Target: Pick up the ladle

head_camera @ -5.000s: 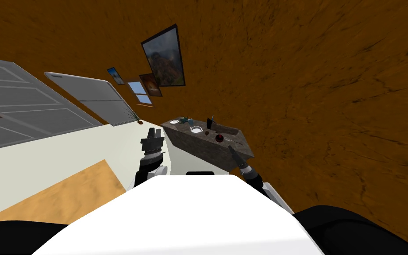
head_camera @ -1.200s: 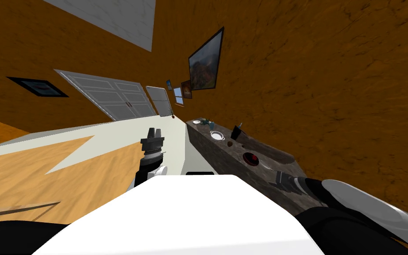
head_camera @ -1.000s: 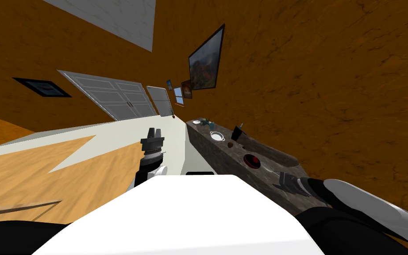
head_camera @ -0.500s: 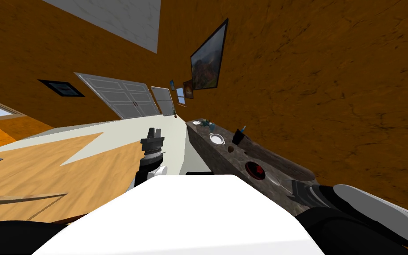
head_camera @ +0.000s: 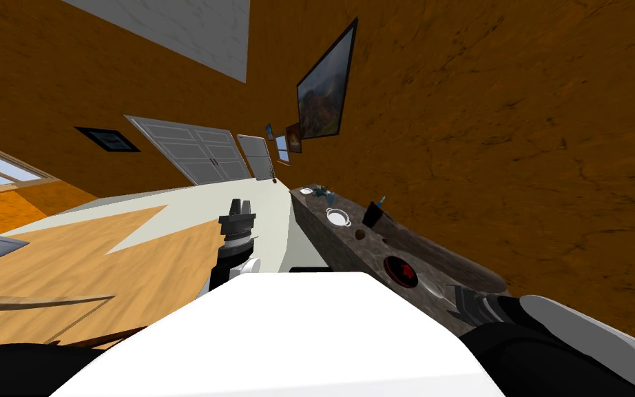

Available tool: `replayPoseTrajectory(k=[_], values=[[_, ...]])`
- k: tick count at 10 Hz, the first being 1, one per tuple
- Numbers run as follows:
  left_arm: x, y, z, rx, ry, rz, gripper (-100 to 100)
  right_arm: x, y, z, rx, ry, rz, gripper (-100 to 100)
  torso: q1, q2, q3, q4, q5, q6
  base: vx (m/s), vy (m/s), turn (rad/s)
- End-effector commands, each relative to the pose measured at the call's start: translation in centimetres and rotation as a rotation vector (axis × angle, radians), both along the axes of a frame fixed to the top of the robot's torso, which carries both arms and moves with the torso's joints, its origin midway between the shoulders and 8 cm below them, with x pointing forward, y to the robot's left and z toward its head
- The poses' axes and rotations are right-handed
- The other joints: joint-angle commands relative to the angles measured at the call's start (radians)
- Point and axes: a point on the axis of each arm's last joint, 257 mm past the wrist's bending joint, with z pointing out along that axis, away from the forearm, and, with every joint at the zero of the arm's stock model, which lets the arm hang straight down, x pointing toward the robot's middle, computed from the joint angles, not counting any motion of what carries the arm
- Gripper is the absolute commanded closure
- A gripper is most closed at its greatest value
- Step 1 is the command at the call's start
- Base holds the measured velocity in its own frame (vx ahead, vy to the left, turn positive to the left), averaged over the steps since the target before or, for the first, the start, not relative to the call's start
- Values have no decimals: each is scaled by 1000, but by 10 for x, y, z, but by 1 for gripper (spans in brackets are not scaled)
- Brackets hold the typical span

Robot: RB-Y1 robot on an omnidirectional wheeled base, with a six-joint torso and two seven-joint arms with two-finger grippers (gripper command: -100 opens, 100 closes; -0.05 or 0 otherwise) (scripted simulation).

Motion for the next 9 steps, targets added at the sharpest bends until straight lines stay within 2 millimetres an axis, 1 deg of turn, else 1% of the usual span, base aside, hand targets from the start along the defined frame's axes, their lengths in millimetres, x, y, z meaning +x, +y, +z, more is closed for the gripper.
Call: replayPoseTrajectory(k=[1, 5, 6, 7, 8, 9], values=[[0, 0, 0, 0, 0, 0, 0, 0, 0, 0, 0, 0, 0, 100, 0, 0, 0, 0, 0, 0, 0, 0, 0], [0, 0, 0, 0, 0, 0, 0, 0, 0, 0, 1, 0, -2, 100, 0, 1, 0, 0, 0, -1, 0, 1, -3], [0, 0, 0, 0, 0, 0, 0, 0, 0, 0, 1, 0, -1, 0, 0, 1, 0, 0, 0, 0, 0, 0, 0], [0, 0, 0, 0, 0, 0, 0, 11, -2, 13, 1, 0, 11, 100, 0, 1, 0, 0, 0, 0, -26, 14, -95], [0, 0, 0, 0, 0, 0, 0, 6, -2, 7, -1, -2, 6, 100, 1, 2, 1, 0, 1, 0, -16, 8, -24], [0, 0, 0, 0, 0, 0, 0, 7, -2, 8, -1, -1, 8, 0, 1, 2, 1, 0, 0, 0, 0, 0, 0]])
